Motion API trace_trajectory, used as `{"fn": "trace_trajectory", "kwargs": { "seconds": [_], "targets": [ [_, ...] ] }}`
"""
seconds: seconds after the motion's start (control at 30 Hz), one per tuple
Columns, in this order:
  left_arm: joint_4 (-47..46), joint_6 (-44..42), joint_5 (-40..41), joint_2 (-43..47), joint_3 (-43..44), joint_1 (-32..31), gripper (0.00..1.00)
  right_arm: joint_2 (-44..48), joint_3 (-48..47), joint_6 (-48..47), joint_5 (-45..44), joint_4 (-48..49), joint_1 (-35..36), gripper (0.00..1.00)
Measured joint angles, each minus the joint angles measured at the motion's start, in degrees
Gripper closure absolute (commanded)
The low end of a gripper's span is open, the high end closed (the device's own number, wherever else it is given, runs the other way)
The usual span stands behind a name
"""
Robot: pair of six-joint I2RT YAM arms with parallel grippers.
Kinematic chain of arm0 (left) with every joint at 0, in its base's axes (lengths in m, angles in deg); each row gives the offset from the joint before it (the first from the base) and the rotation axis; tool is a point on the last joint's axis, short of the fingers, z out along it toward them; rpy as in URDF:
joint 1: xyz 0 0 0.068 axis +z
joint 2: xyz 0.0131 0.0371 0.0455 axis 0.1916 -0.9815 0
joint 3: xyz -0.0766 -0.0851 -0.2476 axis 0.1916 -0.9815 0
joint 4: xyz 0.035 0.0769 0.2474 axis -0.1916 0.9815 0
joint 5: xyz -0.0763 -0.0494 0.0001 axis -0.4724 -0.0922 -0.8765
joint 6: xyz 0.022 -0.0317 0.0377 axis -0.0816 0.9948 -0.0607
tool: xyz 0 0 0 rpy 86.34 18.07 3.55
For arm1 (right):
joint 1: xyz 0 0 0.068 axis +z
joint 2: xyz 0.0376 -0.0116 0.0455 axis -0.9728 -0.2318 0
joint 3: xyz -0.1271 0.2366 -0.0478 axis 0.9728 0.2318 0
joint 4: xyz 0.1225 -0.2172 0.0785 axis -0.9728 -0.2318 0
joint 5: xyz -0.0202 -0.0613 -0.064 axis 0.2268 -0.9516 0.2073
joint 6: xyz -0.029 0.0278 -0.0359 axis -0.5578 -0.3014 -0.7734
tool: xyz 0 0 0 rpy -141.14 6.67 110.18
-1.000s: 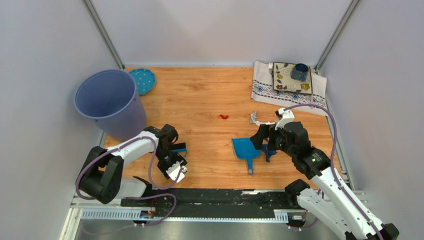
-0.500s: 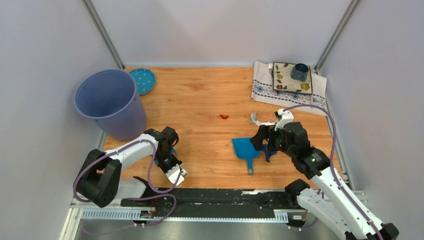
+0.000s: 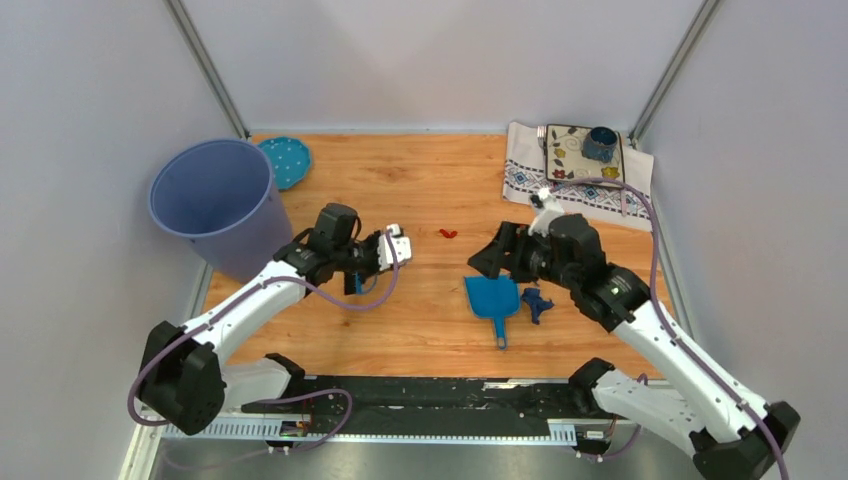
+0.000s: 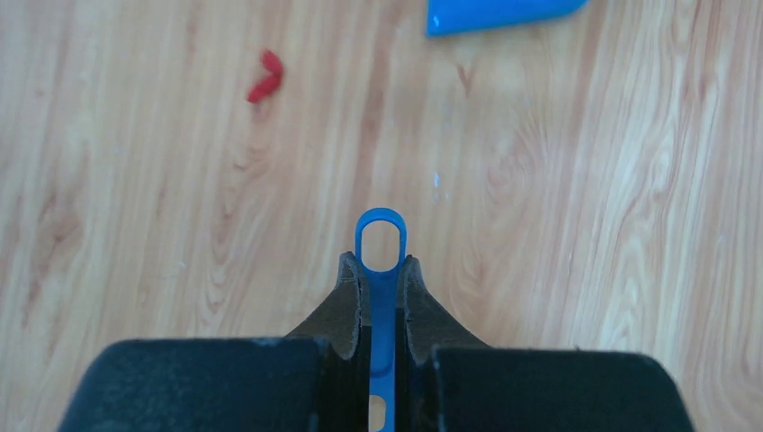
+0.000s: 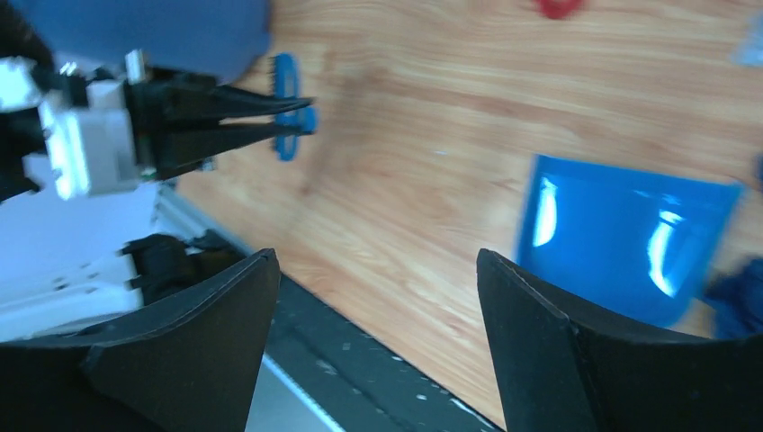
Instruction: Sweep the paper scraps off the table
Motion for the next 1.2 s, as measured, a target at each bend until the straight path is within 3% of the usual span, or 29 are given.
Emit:
{"fn": "trace_trajectory", "kwargs": {
  "seconds": [0.17, 0.33, 0.9, 1.2],
  "targets": [
    [-2.14, 12.79, -0.55, 1.81, 4.2, 0.0, 1.0, -11.69, -10.08, 3.19, 5.86, 6.32, 6.49, 0.35],
    [-1.05, 18.21, -1.53, 2.25, 4.33, 0.0, 1.0, -21.66, -12.28, 5.66, 12.2, 10.82, 6.82, 0.39],
    [0.39, 21.73, -4.72, 2.32, 4.57, 0.0, 1.0, -37.97, -18.88, 7.58, 19.32, 15.06, 7.17, 0.44],
    [0.28, 21.86, -4.94, 2.29, 4.85, 0.0, 1.0, -43.08, -19.02, 8.48, 21.97, 16.02, 7.65, 0.57]
  ]
}}
